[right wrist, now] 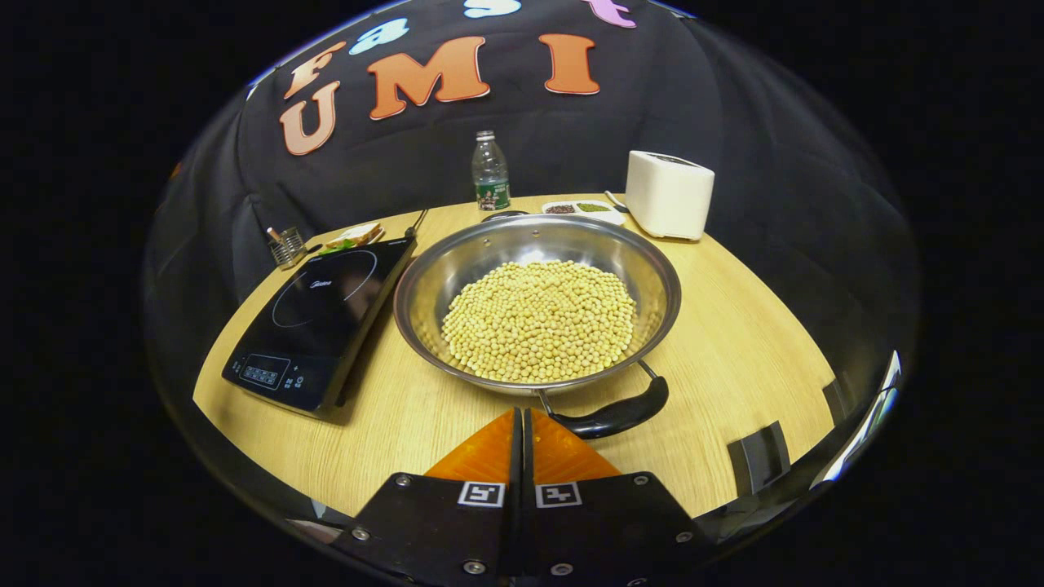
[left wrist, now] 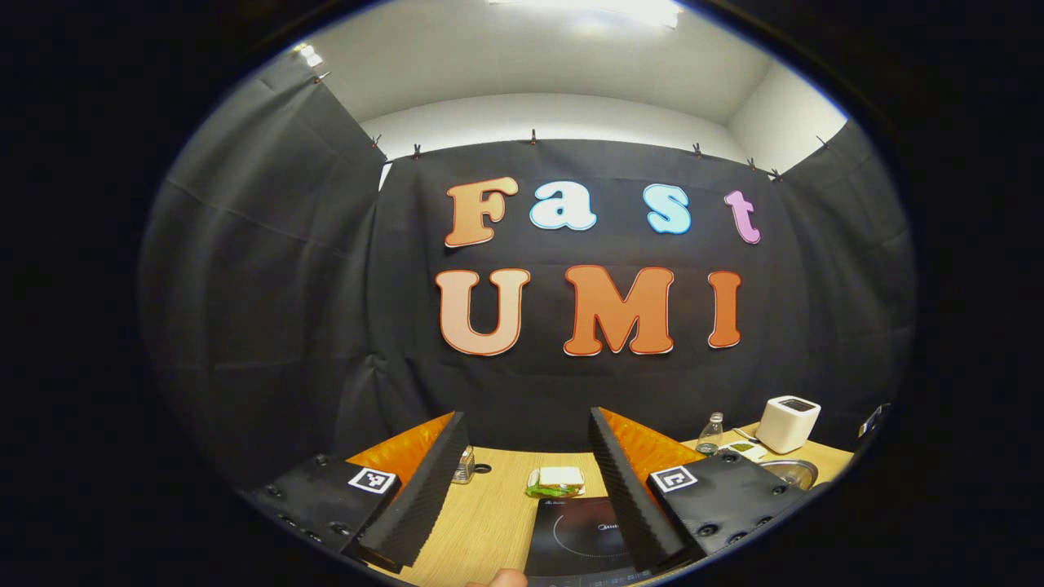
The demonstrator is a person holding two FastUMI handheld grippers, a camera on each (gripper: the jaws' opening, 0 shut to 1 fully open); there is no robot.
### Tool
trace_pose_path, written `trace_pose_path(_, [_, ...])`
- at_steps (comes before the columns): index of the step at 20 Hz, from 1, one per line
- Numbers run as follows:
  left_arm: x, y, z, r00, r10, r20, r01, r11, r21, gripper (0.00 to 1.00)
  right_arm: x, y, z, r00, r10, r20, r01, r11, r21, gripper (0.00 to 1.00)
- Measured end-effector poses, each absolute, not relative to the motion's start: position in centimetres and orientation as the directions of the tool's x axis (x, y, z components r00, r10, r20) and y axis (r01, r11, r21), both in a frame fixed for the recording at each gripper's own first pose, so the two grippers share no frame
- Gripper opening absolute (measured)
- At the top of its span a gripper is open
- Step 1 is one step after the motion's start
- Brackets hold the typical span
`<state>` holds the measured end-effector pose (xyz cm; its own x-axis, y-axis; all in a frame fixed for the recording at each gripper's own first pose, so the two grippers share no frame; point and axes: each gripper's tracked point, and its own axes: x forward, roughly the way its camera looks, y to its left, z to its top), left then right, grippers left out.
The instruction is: First push the handle of the pot to place it horizontally, then grasp the pot with both hands and set it on the induction cooktop.
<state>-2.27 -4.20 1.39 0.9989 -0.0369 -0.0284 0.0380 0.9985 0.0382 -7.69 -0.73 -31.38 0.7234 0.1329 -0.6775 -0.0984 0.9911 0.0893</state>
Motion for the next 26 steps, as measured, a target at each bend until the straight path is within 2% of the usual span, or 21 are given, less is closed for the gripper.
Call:
trace_pose_path(11, [-1.8, -6.1, 1.9, 0.998, -0.057, -0.033, 0.059, 0.997, 0.04, 0.99, -5.7, -5.4, -31.7, 0.729, 0.046, -0.683, -0.008, 0.998, 0.058, 0.0])
trace_pose_path(15, [-1.7, -6.7, 1.9, 0.997, -0.065, -0.042, 0.067, 0.997, 0.038, 0.96, -4.8, -6.5, -31.8, 0.73, 0.028, -0.682, 0.01, 0.999, 0.052, 0.0])
trace_pose_path(26, [-1.1, -8.2, 2.2, 0.997, -0.073, -0.033, 0.075, 0.995, 0.061, 0.99, -2.4, -8.8, -32.3, 0.731, -0.002, -0.682, 0.05, 0.998, 0.05, 0.0])
